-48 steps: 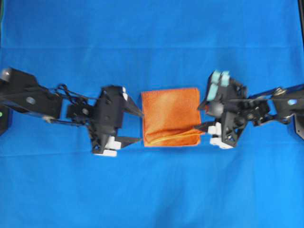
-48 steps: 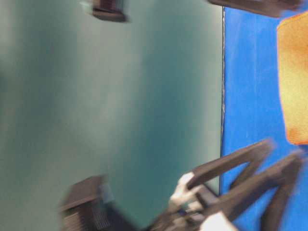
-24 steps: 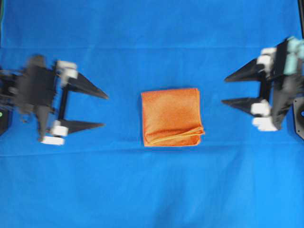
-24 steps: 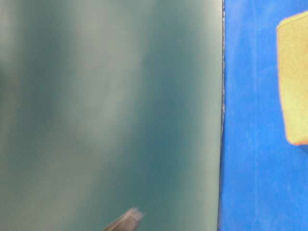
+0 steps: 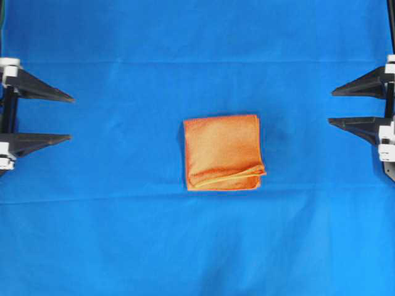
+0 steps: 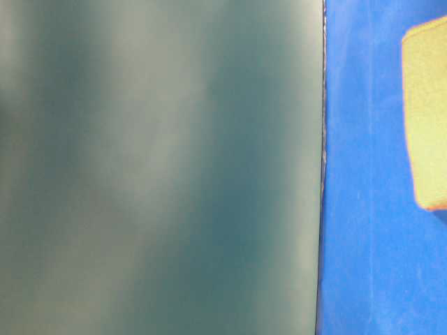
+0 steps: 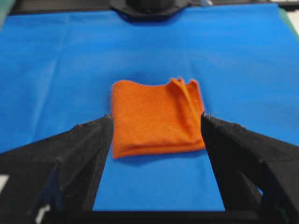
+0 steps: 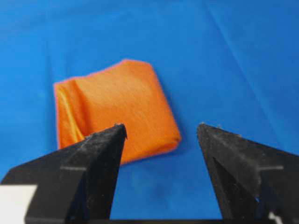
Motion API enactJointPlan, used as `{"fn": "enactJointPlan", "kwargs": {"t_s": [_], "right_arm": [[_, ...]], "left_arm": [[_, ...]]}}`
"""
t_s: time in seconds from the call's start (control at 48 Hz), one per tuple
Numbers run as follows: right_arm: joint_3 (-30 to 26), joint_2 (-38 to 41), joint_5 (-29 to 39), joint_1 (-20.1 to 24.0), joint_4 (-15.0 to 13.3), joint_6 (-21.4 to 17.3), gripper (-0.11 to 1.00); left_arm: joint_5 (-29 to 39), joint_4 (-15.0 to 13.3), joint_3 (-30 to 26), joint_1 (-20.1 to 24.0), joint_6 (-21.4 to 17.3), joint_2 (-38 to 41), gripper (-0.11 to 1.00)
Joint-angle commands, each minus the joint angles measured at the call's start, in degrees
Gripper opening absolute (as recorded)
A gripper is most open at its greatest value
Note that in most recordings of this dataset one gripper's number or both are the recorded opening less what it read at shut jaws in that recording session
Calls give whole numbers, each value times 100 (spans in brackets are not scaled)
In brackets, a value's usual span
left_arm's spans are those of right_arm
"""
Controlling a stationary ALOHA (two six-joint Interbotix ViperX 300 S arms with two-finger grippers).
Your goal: Fold the orange towel.
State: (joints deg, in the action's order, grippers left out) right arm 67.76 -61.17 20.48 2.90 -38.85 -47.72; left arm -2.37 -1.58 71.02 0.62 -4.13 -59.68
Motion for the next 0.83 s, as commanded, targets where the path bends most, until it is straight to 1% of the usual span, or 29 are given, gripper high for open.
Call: {"fn": "enactJointPlan", "kwargs": {"t_s": [0.0,0.146,0.25,0.333,0.437,0.541,0.812], "right_arm": [[123,-176,-62,-97,-26,-9,64],[492,-343,-202,-237,-26,-9,64],[668,-334,-492,-334,-26,-18,64],[756,-316,-756,-422,-26,-18,64],[782,-255,-896,-545,-26,-18,64],[791,-246,-914,-606,-26,-18,64],[791,-246,-923,-598,-26,-18,64]], "left_arm": [[-18,0,193,158,53,-334,70],[62,9,580,290,97,-712,70],[62,0,747,299,176,-809,70],[62,0,773,299,237,-773,70],[62,0,782,299,255,-738,70],[62,0,782,299,255,-729,70],[62,0,782,299,264,-738,70]]}}
